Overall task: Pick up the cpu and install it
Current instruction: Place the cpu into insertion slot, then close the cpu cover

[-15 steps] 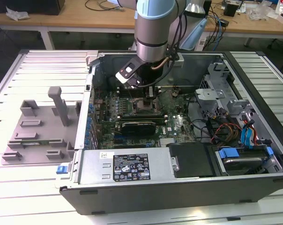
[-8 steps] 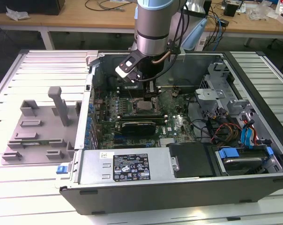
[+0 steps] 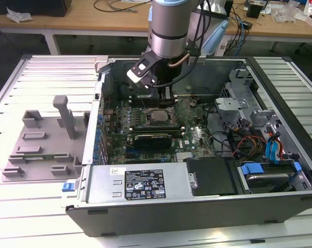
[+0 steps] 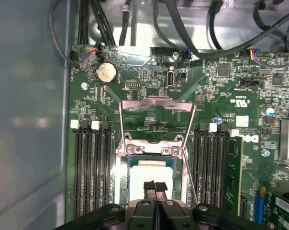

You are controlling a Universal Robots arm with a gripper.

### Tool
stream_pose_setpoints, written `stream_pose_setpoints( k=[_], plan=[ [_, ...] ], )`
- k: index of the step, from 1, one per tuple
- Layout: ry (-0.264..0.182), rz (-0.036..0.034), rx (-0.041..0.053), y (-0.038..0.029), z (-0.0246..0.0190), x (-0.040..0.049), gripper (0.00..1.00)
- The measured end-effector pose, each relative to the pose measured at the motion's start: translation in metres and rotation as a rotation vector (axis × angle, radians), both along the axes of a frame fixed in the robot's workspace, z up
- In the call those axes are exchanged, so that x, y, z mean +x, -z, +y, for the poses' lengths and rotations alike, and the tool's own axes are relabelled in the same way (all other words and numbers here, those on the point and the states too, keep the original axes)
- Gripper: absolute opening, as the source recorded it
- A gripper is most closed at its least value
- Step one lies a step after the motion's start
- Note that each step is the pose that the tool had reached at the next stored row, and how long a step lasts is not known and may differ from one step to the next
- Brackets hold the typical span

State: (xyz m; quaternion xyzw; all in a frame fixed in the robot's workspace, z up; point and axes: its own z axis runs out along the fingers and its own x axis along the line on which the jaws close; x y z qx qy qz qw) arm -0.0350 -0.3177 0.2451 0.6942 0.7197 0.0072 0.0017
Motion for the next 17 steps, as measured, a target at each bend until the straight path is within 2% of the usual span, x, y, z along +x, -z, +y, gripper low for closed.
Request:
stream_pose_setpoints(
  k=[2, 17],
  plan=[
    [0.0, 0.0001, 0.0, -0.0067, 0.0, 0.0, 0.11],
    [0.0, 0.0, 0.0, -0.0101, 0.0, 0.0, 0.11]
  ],
)
